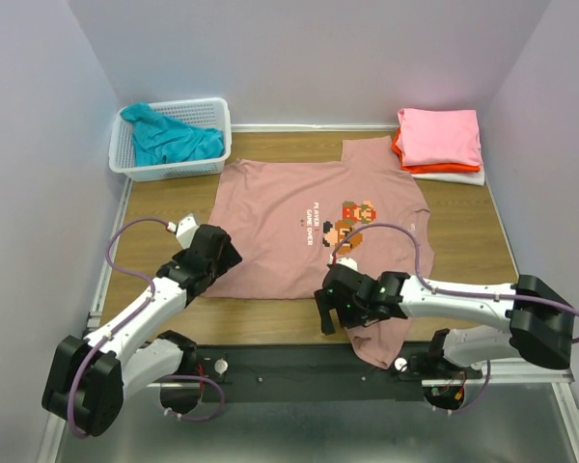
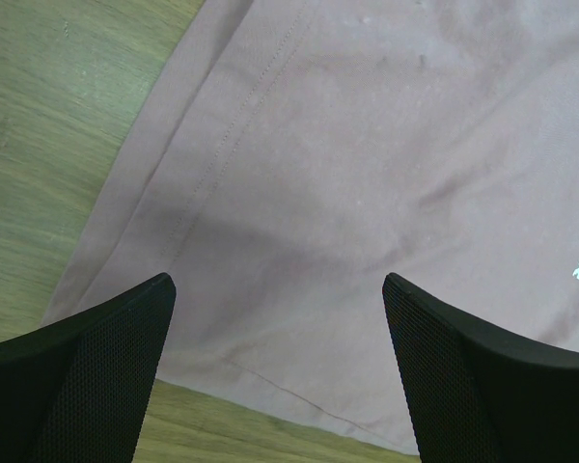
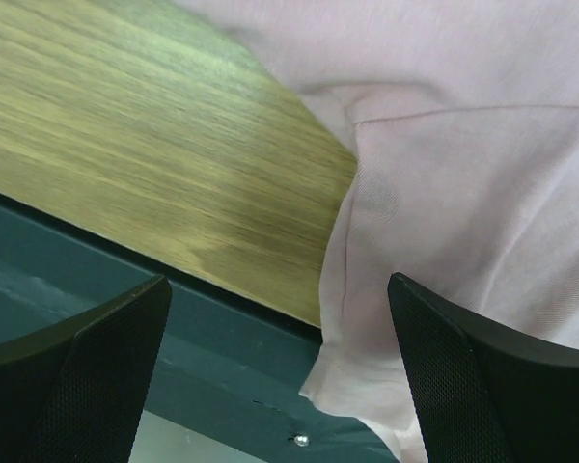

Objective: Fold and stack the t-shirts
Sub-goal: Fold the tshirt

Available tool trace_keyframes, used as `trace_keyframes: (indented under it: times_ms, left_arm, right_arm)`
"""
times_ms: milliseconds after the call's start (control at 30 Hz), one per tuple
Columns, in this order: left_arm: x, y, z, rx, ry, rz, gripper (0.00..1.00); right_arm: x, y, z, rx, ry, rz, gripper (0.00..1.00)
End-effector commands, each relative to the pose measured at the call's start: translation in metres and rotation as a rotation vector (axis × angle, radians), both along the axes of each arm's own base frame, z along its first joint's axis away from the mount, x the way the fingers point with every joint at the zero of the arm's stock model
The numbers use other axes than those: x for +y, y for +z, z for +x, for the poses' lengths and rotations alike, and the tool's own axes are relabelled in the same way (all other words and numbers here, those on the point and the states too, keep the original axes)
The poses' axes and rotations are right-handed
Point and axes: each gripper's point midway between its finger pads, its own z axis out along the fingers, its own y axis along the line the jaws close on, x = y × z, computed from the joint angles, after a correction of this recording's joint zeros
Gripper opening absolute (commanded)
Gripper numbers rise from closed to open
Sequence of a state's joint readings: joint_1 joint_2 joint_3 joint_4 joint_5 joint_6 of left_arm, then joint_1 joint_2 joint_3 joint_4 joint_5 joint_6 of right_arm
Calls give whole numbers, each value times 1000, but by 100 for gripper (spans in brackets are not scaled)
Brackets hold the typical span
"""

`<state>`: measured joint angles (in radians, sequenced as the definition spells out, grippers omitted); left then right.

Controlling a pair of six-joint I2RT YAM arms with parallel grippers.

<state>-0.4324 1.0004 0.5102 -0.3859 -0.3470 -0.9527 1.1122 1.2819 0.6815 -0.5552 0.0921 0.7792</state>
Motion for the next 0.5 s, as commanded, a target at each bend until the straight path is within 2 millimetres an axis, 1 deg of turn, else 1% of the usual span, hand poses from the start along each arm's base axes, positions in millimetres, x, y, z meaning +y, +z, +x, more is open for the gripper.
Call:
trace_keyframes:
  times_ms: [0, 100, 167, 233, 300, 367, 467]
  left_arm:
    - [3, 10, 8, -32, 25, 12, 96]
    - [3, 9, 9, -32, 20, 19, 96]
    - [6, 8, 9, -26, 29, 36, 96]
    - [8, 6, 7, -16, 34, 46, 97]
    - [8, 7, 8, -17, 34, 44, 97]
    - [6, 8, 9, -23, 27, 39, 97]
    - [5, 10, 11, -32, 26, 35, 97]
  right_arm:
    - [3, -4, -5, 5, 28, -33, 100]
    - [17, -9, -12, 41, 65, 12, 100]
    - [22, -15, -16, 63, 75, 23, 100]
    - [27, -17, -17, 62, 81, 24, 100]
    - [31, -16, -15, 46, 77, 31, 100]
    - [39, -11, -14, 34, 81, 54, 100]
    - [50, -6, -16, 30, 98, 85, 100]
